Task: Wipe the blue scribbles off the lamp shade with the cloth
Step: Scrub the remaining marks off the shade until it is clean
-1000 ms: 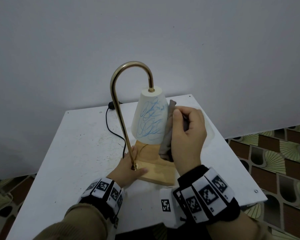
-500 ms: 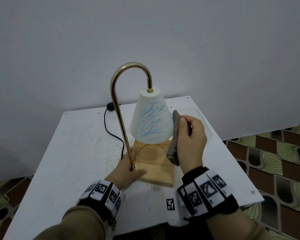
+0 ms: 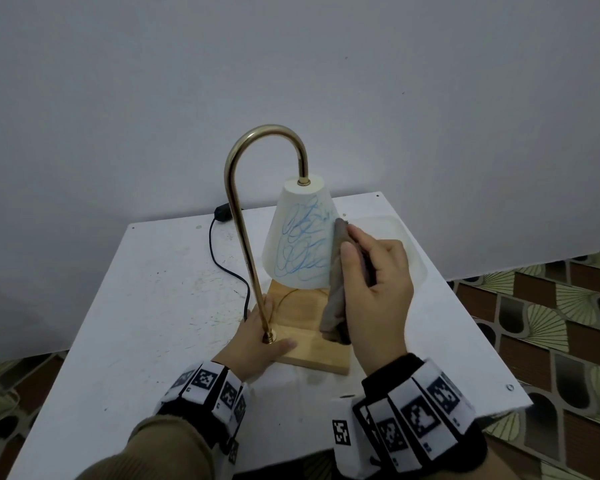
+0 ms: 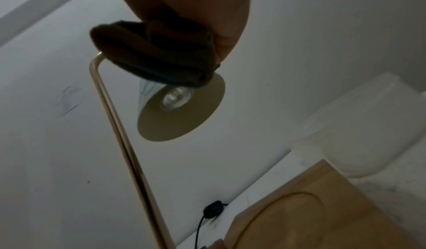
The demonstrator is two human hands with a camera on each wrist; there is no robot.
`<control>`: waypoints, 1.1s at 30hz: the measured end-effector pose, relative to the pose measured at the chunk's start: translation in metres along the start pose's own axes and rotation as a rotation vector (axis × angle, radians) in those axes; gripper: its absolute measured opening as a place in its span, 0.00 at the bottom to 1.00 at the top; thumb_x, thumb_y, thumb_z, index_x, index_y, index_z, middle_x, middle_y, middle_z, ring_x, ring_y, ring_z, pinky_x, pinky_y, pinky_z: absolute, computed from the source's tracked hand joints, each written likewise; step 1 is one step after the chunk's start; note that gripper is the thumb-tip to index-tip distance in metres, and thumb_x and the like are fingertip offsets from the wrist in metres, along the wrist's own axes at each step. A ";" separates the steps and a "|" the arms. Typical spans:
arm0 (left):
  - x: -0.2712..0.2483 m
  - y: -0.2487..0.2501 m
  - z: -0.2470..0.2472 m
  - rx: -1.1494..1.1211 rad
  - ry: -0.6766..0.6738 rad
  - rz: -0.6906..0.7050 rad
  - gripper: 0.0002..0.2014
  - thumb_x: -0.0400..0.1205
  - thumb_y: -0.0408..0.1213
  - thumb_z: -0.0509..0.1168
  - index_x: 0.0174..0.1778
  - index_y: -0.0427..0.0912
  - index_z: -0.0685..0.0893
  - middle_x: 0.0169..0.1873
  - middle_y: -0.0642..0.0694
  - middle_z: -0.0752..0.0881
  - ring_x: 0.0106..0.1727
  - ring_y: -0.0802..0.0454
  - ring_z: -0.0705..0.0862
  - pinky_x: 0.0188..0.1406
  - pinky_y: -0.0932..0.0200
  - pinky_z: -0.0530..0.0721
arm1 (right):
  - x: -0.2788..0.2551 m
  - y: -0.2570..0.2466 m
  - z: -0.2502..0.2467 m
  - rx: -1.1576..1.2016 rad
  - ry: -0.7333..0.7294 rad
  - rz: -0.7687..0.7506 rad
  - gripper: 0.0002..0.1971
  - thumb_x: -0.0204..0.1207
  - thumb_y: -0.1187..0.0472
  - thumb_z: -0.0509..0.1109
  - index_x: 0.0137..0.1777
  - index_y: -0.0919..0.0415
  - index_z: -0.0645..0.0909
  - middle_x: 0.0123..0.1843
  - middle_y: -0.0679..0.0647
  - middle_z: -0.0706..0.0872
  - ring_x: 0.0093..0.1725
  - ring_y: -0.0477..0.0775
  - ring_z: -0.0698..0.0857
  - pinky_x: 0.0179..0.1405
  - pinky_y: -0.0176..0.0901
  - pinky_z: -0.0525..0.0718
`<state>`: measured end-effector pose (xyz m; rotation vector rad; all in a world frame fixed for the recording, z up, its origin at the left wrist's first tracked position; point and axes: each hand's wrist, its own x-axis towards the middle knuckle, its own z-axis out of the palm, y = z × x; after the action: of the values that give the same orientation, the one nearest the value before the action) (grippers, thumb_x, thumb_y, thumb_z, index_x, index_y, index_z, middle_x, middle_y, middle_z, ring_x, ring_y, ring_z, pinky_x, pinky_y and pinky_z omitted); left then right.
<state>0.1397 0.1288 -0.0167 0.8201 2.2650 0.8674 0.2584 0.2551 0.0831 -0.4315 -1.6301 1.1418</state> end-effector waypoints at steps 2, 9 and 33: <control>0.001 -0.001 -0.001 0.002 -0.017 0.000 0.56 0.69 0.62 0.69 0.83 0.46 0.40 0.82 0.54 0.41 0.83 0.53 0.39 0.83 0.50 0.44 | 0.005 0.004 0.000 -0.025 0.010 0.018 0.11 0.79 0.65 0.66 0.59 0.64 0.84 0.45 0.47 0.77 0.45 0.35 0.78 0.48 0.21 0.73; 0.002 -0.004 -0.001 0.005 -0.015 0.009 0.58 0.65 0.66 0.66 0.83 0.47 0.41 0.82 0.55 0.41 0.83 0.53 0.40 0.83 0.48 0.45 | 0.039 0.003 0.005 -0.065 0.003 0.130 0.07 0.79 0.67 0.66 0.42 0.57 0.82 0.44 0.56 0.80 0.40 0.28 0.76 0.43 0.17 0.69; 0.000 0.006 0.002 0.037 0.030 0.017 0.48 0.78 0.51 0.68 0.83 0.44 0.42 0.83 0.53 0.42 0.83 0.54 0.42 0.82 0.54 0.44 | 0.058 -0.013 0.007 -0.067 -0.094 0.115 0.07 0.79 0.66 0.66 0.43 0.57 0.83 0.42 0.47 0.78 0.41 0.27 0.76 0.43 0.16 0.69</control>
<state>0.1425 0.1329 -0.0137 0.8496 2.3095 0.8525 0.2329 0.2891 0.1251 -0.5273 -1.7473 1.2111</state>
